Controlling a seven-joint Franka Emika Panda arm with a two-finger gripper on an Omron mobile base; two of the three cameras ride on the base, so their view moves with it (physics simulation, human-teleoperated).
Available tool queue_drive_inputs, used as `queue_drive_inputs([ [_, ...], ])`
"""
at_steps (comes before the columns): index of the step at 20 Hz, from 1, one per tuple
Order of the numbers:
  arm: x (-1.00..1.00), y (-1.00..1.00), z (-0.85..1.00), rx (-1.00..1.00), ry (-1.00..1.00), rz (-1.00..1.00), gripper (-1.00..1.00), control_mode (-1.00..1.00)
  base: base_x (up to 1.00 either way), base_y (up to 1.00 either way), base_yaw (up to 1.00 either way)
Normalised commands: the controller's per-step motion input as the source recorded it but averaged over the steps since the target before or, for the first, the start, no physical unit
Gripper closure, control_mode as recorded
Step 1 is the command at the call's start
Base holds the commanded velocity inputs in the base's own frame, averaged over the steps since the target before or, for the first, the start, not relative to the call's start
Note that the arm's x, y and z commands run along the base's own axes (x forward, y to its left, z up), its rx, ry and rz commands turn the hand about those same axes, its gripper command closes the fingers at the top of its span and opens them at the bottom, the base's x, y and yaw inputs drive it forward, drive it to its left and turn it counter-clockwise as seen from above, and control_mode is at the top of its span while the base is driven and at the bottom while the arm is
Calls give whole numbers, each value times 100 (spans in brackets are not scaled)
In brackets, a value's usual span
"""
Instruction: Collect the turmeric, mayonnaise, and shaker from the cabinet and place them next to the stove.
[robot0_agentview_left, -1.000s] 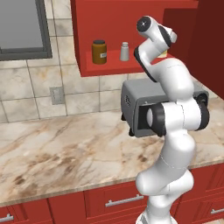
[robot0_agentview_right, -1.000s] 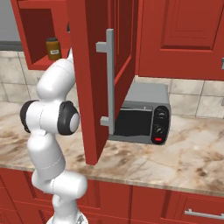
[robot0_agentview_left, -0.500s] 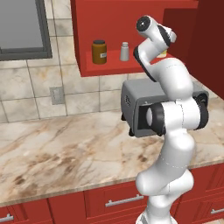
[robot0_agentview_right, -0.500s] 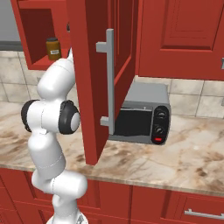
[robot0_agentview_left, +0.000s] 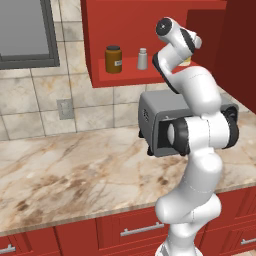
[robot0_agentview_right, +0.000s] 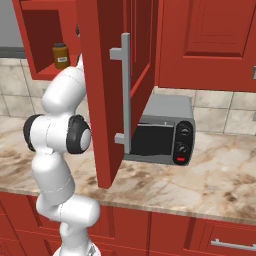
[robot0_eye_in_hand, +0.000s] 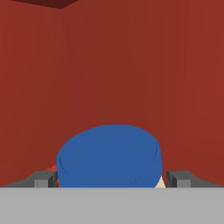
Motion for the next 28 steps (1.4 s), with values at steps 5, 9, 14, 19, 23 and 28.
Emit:
queue_drive_inputs([
  [5,-19,0,0,0,-1,0,100,-100,0,0,0],
  [9,-55,2,0,0,-11,-3,100,-100,0,0,0],
  [14,-78,12,0,0,-13,-12,100,-100,0,0,0],
  [19,-98,36,-13,0,-9,-11,100,-100,0,0,0],
  [23,-100,44,-15,-2,-8,-9,100,-100,0,0,0],
  [28,-100,36,-11,-2,-4,-6,100,-100,0,0,0],
])
